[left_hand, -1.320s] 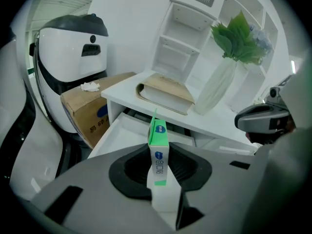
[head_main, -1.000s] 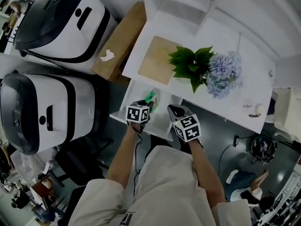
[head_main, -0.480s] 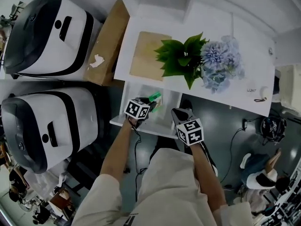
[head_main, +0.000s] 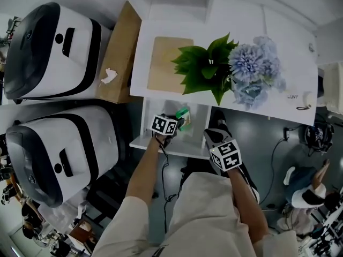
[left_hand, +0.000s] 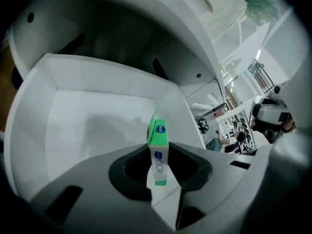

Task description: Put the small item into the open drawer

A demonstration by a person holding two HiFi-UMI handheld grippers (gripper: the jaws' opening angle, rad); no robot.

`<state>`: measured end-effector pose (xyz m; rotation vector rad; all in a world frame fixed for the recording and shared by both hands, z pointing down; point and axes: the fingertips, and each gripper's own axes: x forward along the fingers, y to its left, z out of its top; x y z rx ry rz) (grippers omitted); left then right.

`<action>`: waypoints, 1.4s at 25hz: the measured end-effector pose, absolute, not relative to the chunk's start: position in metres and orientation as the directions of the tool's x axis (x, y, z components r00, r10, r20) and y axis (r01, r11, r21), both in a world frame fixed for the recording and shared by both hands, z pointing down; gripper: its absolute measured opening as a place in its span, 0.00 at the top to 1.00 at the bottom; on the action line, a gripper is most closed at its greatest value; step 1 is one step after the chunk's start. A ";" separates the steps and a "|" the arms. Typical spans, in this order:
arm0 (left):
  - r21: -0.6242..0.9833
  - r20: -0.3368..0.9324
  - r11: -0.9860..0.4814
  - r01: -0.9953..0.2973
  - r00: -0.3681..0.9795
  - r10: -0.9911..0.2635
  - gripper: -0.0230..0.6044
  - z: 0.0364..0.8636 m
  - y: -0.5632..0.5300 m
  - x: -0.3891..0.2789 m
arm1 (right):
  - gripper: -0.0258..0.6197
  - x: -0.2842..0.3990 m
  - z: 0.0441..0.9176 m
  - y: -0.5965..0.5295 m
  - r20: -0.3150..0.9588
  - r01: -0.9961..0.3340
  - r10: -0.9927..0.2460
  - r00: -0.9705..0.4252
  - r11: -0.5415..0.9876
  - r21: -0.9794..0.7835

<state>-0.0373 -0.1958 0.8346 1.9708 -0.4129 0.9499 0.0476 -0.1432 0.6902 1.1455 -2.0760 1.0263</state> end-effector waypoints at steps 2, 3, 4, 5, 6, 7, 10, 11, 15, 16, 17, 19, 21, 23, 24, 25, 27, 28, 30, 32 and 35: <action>0.586 0.748 -0.538 -0.605 0.660 0.072 0.79 0.838 -0.196 -0.035 | 0.92 0.047 0.691 -0.142 0.750 -0.861 -0.438 -0.496 0.360 -0.359; 0.587 0.748 -0.531 -0.611 0.661 0.066 0.79 0.839 -0.198 -0.036 | 0.92 0.045 0.692 -0.142 0.746 -0.857 -0.436 -0.503 0.367 -0.363; 0.584 0.750 -0.527 -0.617 0.659 0.060 0.78 0.840 -0.201 -0.038 | 0.92 0.042 0.692 -0.143 0.742 -0.853 -0.436 -0.510 0.370 -0.369; 0.579 0.755 -0.525 -0.624 0.654 0.055 0.78 0.841 -0.204 -0.041 | 0.92 0.038 0.693 -0.144 0.737 -0.849 -0.436 -0.517 0.372 -0.375; 0.572 0.760 -0.524 -0.631 0.648 0.050 0.77 0.842 -0.205 -0.043 | 0.92 0.035 0.694 -0.145 0.733 -0.845 -0.435 -0.523 0.373 -0.382; 0.567 0.765 -0.522 -0.637 0.643 0.046 0.77 0.843 -0.207 -0.044 | 0.92 0.033 0.694 -0.144 0.730 -0.841 -0.432 -0.529 0.377 -0.387; 0.567 0.769 -0.500 -0.654 0.639 0.036 0.75 0.849 -0.208 -0.040 | 0.92 0.035 0.693 -0.141 0.728 -0.835 -0.428 -0.536 0.398 -0.380; 0.567 0.769 -0.496 -0.658 0.638 0.033 0.74 0.850 -0.209 -0.039 | 0.92 0.037 0.692 -0.141 0.725 -0.835 -0.435 -0.535 0.402 -0.375; 0.541 0.790 -0.492 -0.682 0.613 0.019 0.71 0.857 -0.216 -0.048 | 0.92 0.040 0.688 -0.144 0.710 -0.839 -0.460 -0.533 0.396 -0.373; 0.532 0.797 -0.487 -0.693 0.604 0.012 0.70 0.859 -0.218 -0.050 | 0.92 0.042 0.688 -0.144 0.710 -0.840 -0.462 -0.531 0.394 -0.372; 0.522 0.804 -0.481 -0.704 0.594 0.003 0.69 0.860 -0.219 -0.052 | 0.92 0.045 0.688 -0.143 0.711 -0.842 -0.464 -0.528 0.392 -0.371; 0.504 0.817 -0.467 -0.727 0.577 -0.016 0.68 0.863 -0.223 -0.054 | 0.92 0.050 0.689 -0.142 0.714 -0.846 -0.466 -0.522 0.384 -0.369; 0.481 0.830 -0.460 -0.746 0.556 -0.033 0.67 0.866 -0.225 -0.056 | 0.92 0.053 0.689 -0.140 0.718 -0.849 -0.464 -0.518 0.380 -0.367; 0.437 0.853 -0.473 -0.765 0.519 -0.052 0.66 0.869 -0.228 -0.061 | 0.92 0.053 0.689 -0.139 0.720 -0.848 -0.461 -0.519 0.384 -0.365; 0.411 0.865 -0.486 -0.772 0.498 -0.060 0.67 0.870 -0.230 -0.064 | 0.92 0.052 0.689 -0.139 0.720 -0.847 -0.460 -0.521 0.387 -0.365; 0.393 0.873 -0.497 -0.774 0.484 -0.064 0.66 0.871 -0.231 -0.066 | 0.92 0.052 0.689 -0.139 0.719 -0.846 -0.459 -0.522 0.389 -0.365; 0.387 0.874 -0.508 -0.770 0.482 -0.066 0.66 0.872 -0.231 -0.067 | 0.92 0.051 0.690 -0.138 0.719 -0.845 -0.458 -0.523 0.389 -0.366; 0.388 0.873 -0.508 -0.769 0.483 -0.066 0.66 0.872 -0.231 -0.067 | 0.92 0.051 0.690 -0.137 0.720 -0.845 -0.457 -0.523 0.390 -0.366; 0.386 0.873 -0.510 -0.769 0.482 -0.067 0.66 0.872 -0.231 -0.067 | 0.92 0.052 0.690 -0.136 0.722 -0.845 -0.454 -0.521 0.393 -0.363; 0.376 0.875 -0.525 -0.763 0.479 -0.070 0.66 0.871 -0.231 -0.068 | 0.92 0.050 0.690 -0.135 0.724 -0.845 -0.453 -0.520 0.396 -0.360; 0.350 0.886 -0.557 -0.753 0.460 -0.065 0.66 0.870 -0.231 -0.073 | 0.92 0.044 0.689 -0.135 0.722 -0.840 -0.450 -0.526 0.407 -0.359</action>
